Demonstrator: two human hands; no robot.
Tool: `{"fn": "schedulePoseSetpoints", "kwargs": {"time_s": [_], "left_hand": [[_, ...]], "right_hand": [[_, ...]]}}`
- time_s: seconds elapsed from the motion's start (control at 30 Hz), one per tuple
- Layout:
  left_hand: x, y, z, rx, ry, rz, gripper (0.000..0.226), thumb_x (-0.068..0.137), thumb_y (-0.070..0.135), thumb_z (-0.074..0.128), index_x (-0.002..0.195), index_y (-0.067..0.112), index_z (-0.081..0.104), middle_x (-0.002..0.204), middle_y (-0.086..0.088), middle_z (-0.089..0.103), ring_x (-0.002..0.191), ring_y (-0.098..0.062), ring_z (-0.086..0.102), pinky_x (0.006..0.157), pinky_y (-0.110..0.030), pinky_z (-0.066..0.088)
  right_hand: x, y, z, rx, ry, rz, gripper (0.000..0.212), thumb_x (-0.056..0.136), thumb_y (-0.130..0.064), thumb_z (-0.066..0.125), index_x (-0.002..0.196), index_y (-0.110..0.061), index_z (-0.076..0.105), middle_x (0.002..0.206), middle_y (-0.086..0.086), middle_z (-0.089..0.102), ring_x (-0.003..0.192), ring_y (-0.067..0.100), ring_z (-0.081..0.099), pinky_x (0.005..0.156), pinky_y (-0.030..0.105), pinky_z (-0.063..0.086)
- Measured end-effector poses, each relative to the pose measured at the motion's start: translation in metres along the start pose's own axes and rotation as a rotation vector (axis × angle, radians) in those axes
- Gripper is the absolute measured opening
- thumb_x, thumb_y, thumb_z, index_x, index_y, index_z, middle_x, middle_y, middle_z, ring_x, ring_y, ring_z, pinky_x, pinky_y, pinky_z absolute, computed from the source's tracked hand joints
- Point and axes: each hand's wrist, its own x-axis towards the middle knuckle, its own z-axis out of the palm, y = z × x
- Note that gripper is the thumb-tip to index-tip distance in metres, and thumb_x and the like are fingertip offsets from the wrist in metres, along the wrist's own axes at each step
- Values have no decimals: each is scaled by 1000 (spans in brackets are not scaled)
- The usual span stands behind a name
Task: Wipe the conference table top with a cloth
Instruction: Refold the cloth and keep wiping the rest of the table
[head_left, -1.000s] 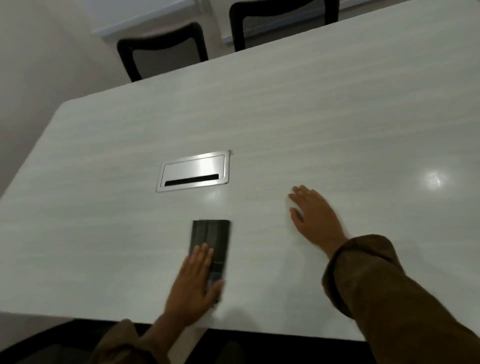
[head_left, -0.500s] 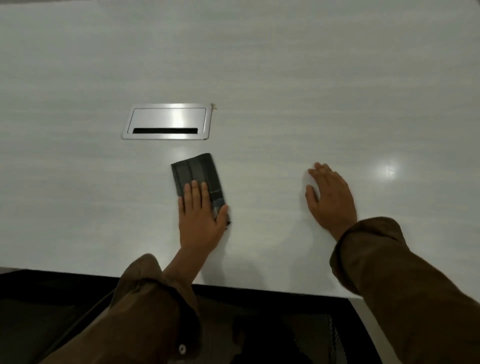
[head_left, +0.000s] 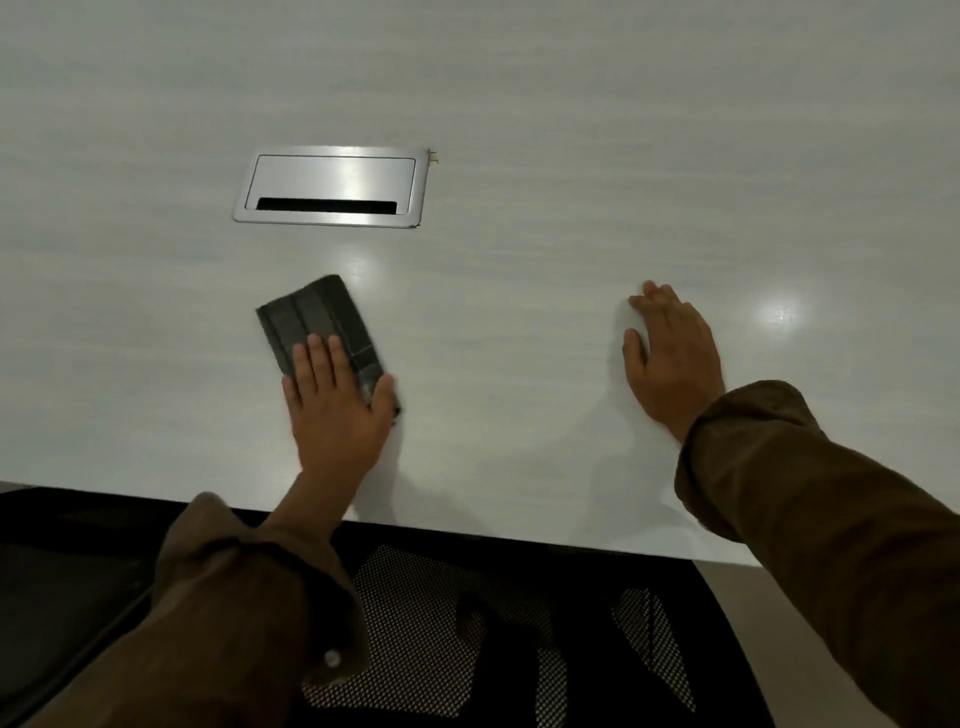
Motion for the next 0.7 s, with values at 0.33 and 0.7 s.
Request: {"fn": "schedulePoseSetpoints", "kwargs": {"time_s": [0.33,0.7], "left_hand": [[-52,67,5,164,-113,754,76,98,60,30,155,11,23,164,-9,15,152,-24,8,119,-51,21],[-54,164,13,-96,-52,-420,92,85,69,7,157,11,6,165,-12,1,152,-27,-4,121,-53,5]], "right_hand": [[2,2,-1,25,27,-59,51,98,-30,33,139,-7,51,150,14,48,141,30,41,119,42,25],[4,27,-13,133,-125,-244,50,96,-30,39,134,-3,58,144,18,53,136,33,49,115,42,27]]}}
